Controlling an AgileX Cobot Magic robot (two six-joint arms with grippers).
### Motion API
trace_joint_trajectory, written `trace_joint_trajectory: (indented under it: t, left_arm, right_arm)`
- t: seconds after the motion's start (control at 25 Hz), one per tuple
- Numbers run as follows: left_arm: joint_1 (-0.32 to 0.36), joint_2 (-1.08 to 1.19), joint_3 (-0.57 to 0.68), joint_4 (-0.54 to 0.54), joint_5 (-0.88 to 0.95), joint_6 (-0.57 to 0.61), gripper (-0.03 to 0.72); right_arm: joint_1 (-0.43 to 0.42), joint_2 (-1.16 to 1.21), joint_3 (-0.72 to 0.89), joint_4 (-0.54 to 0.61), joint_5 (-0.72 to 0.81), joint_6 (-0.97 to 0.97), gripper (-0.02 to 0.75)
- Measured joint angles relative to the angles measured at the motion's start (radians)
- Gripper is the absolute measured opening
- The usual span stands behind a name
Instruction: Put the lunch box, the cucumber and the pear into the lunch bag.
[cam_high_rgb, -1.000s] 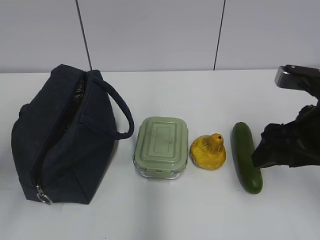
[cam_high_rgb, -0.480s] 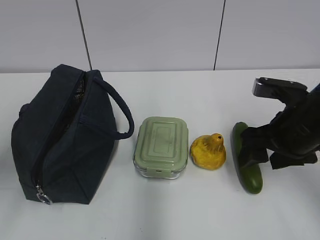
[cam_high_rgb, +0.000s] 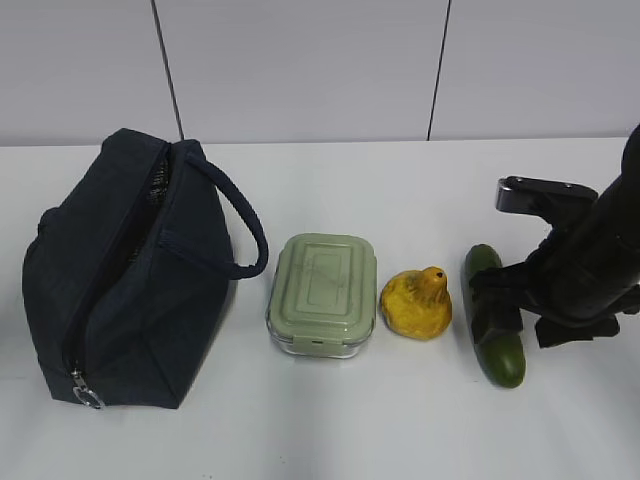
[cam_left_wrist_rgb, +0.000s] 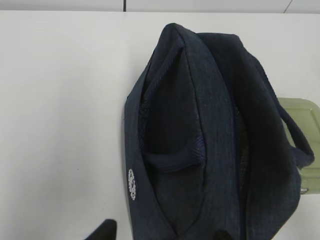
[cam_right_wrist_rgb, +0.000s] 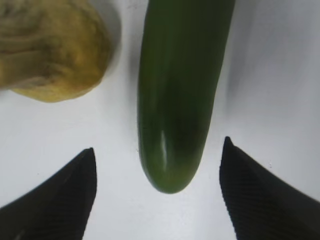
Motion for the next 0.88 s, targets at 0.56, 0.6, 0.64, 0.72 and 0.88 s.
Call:
trace_joint_trajectory:
  t: [0.56, 0.6, 0.64, 0.72, 0.88]
  left_arm:
    - [0.000, 0.000, 0.000, 0.005, -0.007, 0.003, 0.351]
    - [0.000, 0.000, 0.000, 0.005, -0.009, 0.003, 0.351]
    - [0.000, 0.000, 0.000, 0.006, -0.012, 0.003, 0.351]
    - [0.000, 0.000, 0.000, 0.007, -0.022, 0.003, 0.351]
    - [0.000, 0.010, 0.000, 0.007, -0.031, 0.003, 0.351]
  right_arm:
    - [0.000, 0.074, -0.003, -0.002, -0.079, 0.000, 0.592]
    - [0.000, 0.074, -0.003, -0.002, -0.087, 0.000, 0.592]
    - [0.000, 0.074, -0.003, -0.002, -0.096, 0.000, 0.592]
    - [0.000, 0.074, -0.003, -0.002, -0.105, 0.000, 0.592]
    - [0.000, 0.074, -0.003, -0.002, -0.128, 0.000, 0.592]
